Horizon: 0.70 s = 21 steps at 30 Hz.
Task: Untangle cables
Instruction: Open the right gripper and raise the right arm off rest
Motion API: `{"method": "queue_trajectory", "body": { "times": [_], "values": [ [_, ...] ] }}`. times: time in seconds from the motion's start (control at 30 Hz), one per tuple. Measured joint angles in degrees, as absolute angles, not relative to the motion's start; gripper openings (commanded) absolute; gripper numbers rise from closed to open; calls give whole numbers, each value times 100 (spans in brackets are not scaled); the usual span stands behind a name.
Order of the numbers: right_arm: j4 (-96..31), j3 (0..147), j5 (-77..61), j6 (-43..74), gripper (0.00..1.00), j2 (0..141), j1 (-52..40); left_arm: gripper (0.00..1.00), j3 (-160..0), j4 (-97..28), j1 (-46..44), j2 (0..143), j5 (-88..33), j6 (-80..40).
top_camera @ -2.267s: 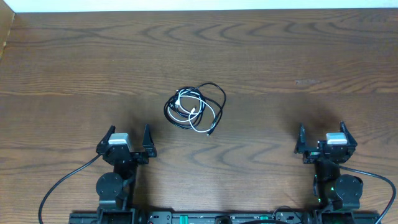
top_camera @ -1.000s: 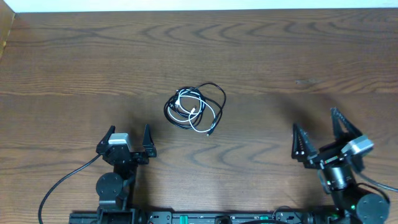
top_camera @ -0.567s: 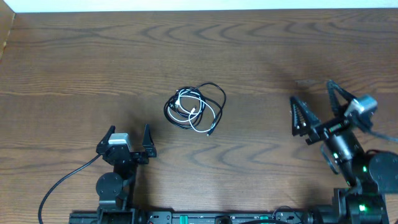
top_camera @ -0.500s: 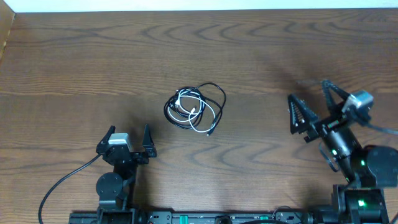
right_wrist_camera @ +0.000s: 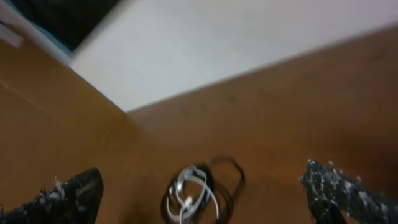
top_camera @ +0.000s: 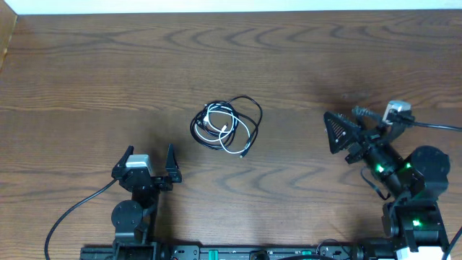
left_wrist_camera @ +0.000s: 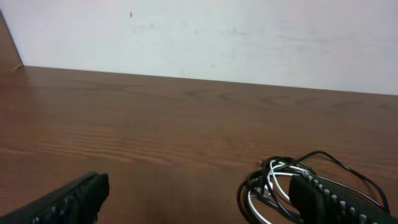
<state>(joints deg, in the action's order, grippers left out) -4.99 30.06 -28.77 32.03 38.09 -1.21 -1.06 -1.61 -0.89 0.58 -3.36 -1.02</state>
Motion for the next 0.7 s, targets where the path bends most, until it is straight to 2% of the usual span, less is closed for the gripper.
{"method": "queue_trajectory", "body": {
  "times": [0.37,0.53,0.7],
  "values": [
    [-2687,3030,-2696,3382,99,4274,-482,98,-106,-158,-86,58,-351,-102],
    [-2873,3030,-2421,3142,99,4598,-685,98,-106,-158,-86,58,-351,-102],
    [-2550,3030,-2285,3035,99,4906,-729,98,-106,-158,-86,58,-351,-102]
  ]
}}
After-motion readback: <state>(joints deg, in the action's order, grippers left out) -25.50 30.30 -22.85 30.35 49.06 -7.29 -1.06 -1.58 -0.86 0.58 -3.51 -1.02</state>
